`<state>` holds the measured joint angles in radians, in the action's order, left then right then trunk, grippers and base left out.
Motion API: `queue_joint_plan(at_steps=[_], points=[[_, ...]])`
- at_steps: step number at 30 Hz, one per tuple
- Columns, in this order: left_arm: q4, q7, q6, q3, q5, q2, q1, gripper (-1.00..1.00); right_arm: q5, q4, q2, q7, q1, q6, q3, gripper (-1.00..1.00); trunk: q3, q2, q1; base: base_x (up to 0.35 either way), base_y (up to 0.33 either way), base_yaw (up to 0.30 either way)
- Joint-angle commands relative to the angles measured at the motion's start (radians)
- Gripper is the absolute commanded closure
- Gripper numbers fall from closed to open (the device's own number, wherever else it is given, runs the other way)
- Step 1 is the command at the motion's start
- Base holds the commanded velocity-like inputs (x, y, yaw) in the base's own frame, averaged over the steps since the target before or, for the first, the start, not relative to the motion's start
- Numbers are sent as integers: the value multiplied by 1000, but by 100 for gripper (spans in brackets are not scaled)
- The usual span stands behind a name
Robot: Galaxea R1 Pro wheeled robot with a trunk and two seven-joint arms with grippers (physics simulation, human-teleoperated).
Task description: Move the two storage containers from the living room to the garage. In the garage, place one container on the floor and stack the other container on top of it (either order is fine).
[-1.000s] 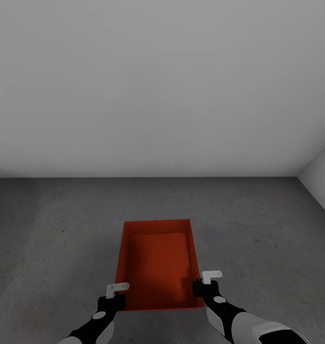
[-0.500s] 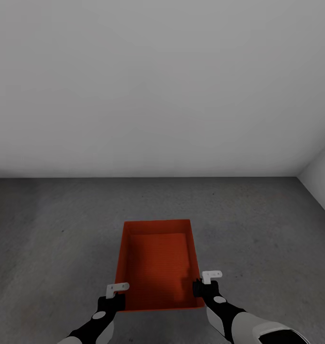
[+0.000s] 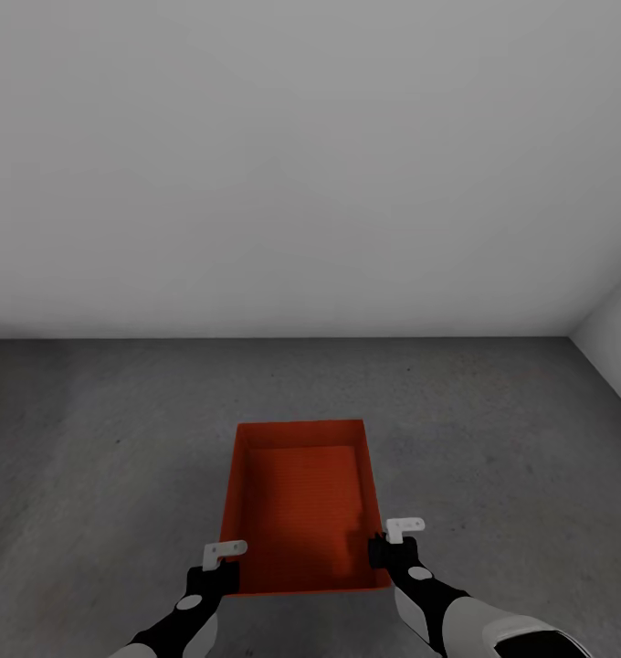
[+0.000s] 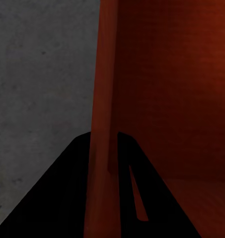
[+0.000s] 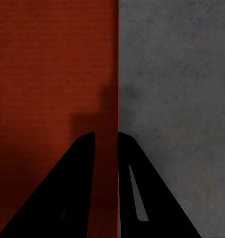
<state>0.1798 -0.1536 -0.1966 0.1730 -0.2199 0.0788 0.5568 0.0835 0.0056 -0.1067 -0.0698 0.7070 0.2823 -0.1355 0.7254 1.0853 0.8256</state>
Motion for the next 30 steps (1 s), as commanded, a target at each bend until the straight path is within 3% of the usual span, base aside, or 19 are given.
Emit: queue_joint_plan(at_steps=[1,30], points=[[6,-9,-12,6,6,1,1,100,-1,4,-1,3,0,1,35,100,4,8,4,0,0,0],[7,-9,-12,8,8,0,1,100,-1,4,-1,4,0,1,35,100,95,211,115,0,0,0]])
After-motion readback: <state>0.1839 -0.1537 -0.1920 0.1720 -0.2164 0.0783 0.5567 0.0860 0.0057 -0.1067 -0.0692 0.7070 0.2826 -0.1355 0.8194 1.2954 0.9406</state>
